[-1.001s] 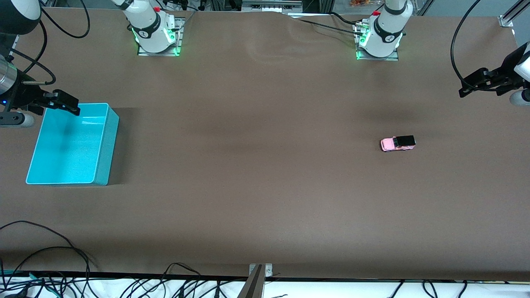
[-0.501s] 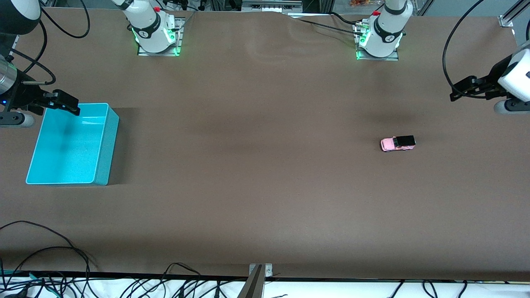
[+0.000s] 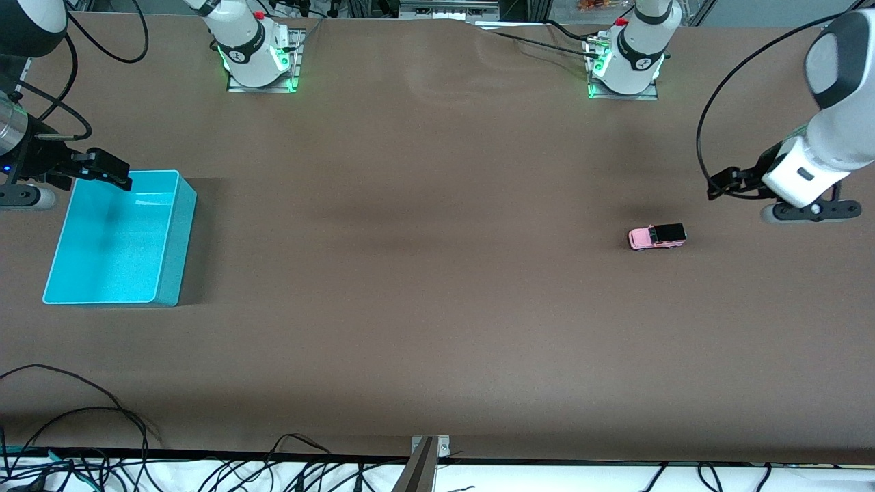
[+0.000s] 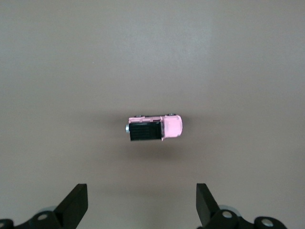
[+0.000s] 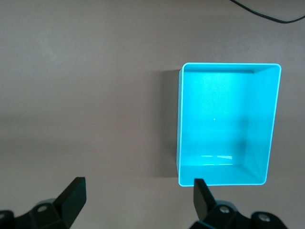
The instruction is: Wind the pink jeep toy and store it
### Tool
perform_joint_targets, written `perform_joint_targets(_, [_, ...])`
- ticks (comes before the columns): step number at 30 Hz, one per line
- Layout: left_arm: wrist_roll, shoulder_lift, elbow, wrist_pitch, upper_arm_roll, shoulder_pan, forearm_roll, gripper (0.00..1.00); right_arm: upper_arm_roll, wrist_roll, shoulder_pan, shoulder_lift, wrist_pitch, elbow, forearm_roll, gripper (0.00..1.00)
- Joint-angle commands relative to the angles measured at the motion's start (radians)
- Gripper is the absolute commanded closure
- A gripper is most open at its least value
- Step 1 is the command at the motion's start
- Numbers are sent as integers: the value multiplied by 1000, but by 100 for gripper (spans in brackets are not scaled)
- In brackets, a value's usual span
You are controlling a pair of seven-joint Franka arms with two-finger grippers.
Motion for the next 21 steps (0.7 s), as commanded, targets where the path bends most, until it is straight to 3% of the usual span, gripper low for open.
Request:
perform_joint_targets(1, [11, -16, -121, 134, -6, 12, 4, 0, 4, 13, -2, 13, -16, 31, -12, 0])
perform_joint_targets(17, [14, 71, -273, 395, -4, 32, 4, 0, 4, 13, -2, 13, -18, 31, -10, 0])
perform_joint_targets(21, [18, 97, -279, 404, -4, 31, 4, 0, 4, 15, -4, 13, -18, 31, -10, 0])
